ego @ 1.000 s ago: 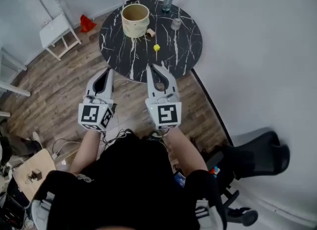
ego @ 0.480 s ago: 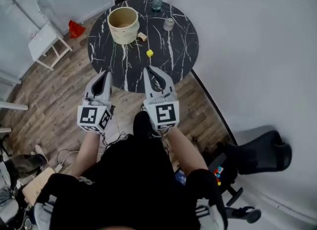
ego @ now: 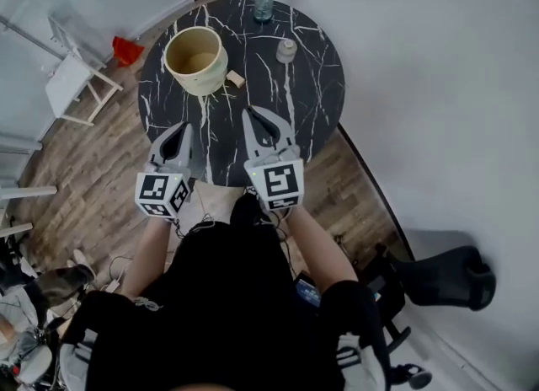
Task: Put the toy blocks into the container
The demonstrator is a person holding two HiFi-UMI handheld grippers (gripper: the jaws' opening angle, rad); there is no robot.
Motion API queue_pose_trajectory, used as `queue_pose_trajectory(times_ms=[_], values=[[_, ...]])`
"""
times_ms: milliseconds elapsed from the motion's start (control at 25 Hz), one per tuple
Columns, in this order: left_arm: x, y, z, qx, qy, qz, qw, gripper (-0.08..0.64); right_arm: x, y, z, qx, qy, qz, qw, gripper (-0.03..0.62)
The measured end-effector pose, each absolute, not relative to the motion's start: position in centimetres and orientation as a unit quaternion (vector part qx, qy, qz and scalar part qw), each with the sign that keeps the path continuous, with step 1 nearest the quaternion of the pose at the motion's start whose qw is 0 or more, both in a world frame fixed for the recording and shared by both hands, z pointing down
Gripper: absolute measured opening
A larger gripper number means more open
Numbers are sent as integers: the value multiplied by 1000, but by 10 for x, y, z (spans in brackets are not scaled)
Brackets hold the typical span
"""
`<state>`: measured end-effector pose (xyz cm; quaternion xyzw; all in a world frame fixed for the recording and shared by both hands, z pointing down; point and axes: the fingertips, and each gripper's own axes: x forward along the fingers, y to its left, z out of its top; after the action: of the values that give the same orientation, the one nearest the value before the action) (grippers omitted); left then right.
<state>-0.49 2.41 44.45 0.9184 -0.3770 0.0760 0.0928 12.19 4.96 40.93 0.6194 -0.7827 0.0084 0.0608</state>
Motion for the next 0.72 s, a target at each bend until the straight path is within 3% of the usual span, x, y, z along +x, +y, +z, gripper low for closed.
queue_pose_trajectory(times_ms=[720], values=[[14, -41, 593, 889, -347, 204, 219, -2, 154, -16, 622, 558, -762, 208, 255, -2]])
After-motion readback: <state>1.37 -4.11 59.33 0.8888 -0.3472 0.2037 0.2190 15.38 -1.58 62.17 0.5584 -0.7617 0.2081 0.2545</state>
